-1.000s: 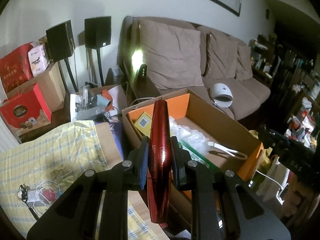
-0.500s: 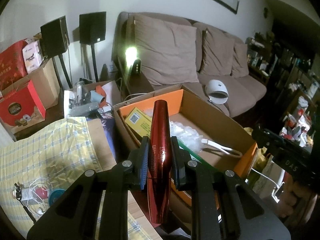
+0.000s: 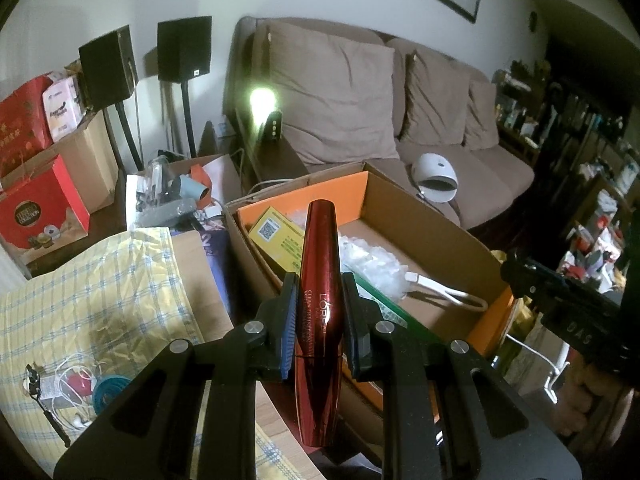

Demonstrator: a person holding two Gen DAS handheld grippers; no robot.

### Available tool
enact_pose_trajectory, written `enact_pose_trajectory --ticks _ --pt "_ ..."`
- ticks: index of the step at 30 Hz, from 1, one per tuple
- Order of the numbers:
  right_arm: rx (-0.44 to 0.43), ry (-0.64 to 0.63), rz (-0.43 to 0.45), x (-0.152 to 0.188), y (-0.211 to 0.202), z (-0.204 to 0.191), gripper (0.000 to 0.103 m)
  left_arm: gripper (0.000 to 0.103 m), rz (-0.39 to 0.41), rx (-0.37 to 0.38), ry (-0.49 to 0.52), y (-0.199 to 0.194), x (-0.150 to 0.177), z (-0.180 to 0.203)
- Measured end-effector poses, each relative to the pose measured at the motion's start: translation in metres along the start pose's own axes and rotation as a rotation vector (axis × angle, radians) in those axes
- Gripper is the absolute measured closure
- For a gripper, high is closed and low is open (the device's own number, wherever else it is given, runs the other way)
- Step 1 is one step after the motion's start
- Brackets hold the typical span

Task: Organize objects
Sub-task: 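Lower the mascara tube into the orange box with the left gripper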

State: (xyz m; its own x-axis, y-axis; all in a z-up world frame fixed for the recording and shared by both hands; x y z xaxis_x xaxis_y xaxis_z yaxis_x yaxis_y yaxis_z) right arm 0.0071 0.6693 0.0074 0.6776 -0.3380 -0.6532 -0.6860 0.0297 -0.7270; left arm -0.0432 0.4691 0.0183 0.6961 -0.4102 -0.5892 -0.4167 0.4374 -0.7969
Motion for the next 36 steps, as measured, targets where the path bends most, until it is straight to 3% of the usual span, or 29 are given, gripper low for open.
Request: enact_pose_trajectory --ticks 23,27,29,36 --pt "-0.003 -0.044 -0.118 0.011 0.028 -0.011 0.057 0.084 -0.09 0.032 0.078 0.024 0.01 0.018" --pt "-0.002 -0.04 -0.125 0.011 0.03 -0.009 0.057 0.084 -0.076 0.083 0.062 0.023 0.005 0.018" --pt "-0.001 -0.039 -0.128 0.01 0.03 -0.009 0.057 0.084 -0.026 0.125 0.048 0.021 0.002 0.018" --pt "0.005 -0.039 -0.143 0.012 0.035 -0.009 0.057 0.084 -0.001 0.14 0.044 0.039 0.0 0.022"
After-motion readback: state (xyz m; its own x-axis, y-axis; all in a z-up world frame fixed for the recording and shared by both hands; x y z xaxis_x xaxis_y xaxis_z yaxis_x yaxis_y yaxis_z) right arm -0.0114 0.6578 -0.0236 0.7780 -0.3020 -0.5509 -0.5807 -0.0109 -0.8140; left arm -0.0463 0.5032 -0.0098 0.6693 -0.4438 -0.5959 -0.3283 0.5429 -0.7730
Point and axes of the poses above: each gripper's, at about its wrist camera, not at the fingertips, and y roughly the way its jaws point, z to its right, x to its underside, the point moved 3 cm from there along y, roughly the way its jaws point, and after that the axes turned 9 degrees about -z, right-handed, at the moved point
